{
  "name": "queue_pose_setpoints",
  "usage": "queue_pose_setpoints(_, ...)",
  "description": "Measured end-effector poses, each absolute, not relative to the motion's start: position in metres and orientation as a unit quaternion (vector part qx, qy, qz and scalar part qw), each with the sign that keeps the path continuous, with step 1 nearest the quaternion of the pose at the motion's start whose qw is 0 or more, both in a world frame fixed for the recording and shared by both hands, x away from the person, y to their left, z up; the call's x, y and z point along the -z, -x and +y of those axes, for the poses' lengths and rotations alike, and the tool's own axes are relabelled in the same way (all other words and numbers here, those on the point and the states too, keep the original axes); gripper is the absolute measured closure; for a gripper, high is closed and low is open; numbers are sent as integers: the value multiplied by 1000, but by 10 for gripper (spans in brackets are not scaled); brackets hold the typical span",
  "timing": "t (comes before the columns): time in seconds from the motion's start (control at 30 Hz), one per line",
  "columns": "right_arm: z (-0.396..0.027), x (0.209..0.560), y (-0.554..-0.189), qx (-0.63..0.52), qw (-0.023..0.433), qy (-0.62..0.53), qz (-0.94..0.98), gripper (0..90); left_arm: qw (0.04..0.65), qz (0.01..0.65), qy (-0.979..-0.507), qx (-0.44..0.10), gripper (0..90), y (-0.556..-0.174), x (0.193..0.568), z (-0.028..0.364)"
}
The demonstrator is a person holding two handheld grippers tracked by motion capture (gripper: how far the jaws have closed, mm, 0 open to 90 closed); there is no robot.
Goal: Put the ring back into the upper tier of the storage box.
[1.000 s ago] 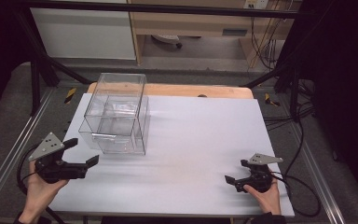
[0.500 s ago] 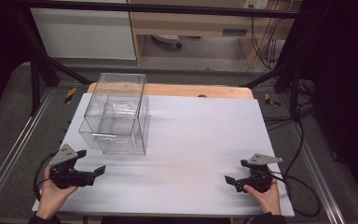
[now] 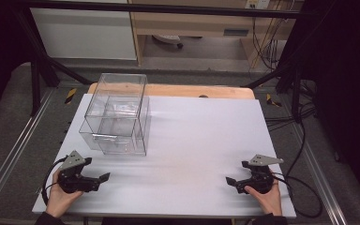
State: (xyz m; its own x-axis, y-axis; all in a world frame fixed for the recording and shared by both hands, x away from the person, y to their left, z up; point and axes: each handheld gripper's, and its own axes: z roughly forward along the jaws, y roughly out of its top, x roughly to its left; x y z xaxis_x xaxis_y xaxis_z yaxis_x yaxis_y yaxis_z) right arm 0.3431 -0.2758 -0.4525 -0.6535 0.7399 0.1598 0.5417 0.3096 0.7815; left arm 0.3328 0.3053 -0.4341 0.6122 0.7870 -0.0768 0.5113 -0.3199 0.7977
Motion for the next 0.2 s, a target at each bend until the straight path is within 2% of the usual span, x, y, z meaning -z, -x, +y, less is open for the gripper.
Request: queue_pose_setpoints(0.2,-276,452,-343,-430,116,-400,801,5,415,409,-796,-165,27,-333,436,306)
